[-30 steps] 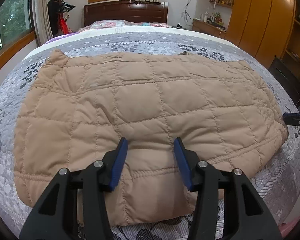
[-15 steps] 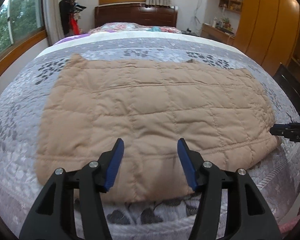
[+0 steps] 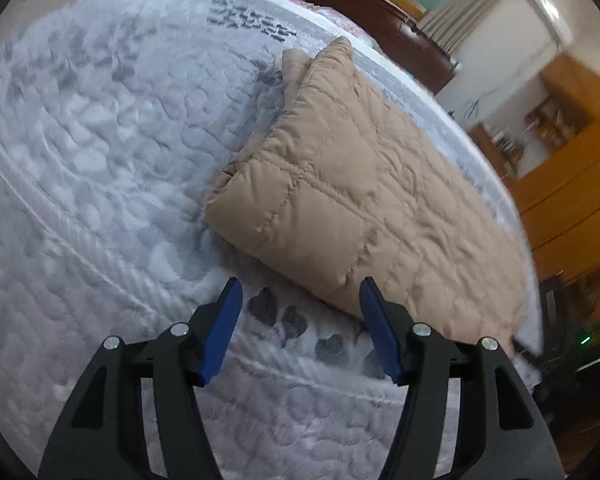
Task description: Fold large clothes
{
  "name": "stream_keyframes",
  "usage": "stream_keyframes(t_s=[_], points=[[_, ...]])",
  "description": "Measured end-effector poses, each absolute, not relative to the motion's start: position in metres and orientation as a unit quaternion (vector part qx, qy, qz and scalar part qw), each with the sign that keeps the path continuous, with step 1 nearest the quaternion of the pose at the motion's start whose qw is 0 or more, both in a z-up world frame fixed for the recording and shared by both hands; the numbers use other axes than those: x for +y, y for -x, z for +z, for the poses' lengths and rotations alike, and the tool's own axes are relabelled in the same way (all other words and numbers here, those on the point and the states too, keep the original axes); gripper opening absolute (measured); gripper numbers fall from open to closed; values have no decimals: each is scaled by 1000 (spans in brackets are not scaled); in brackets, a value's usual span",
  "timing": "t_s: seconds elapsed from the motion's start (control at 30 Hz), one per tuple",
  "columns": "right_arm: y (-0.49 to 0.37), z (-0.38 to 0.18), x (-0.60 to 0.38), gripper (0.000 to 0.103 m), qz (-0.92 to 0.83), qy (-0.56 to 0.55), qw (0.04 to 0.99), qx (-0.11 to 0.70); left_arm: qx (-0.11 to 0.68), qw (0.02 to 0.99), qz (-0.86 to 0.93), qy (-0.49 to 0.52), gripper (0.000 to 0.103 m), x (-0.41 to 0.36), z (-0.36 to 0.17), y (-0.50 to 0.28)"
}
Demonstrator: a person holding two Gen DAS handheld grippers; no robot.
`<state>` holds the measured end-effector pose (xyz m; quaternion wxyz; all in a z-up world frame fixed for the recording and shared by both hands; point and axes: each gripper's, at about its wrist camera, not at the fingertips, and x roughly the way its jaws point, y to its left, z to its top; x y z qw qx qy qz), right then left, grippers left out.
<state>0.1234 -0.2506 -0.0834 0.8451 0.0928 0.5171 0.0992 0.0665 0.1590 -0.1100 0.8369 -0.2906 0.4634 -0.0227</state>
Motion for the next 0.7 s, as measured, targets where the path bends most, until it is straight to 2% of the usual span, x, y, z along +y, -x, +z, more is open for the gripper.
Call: stream_keyframes(t_s=[0.47,0.53,0.6,0.7], points=[[-123,-84,-252,33,102,-95,845,516,410,802,-42,432,61,189,-138,-92],[-123,-84,-252,33,102,-95,845,516,402,799,-36,446,49,191,-142,-93],[-123,-84,-252,33,101,-95,845,516,401,792,-39,459,31,193,-149,-94],[-123,-84,-251,33,100,-94,846,516,397,788,-34,469,24,191,-157,-95]])
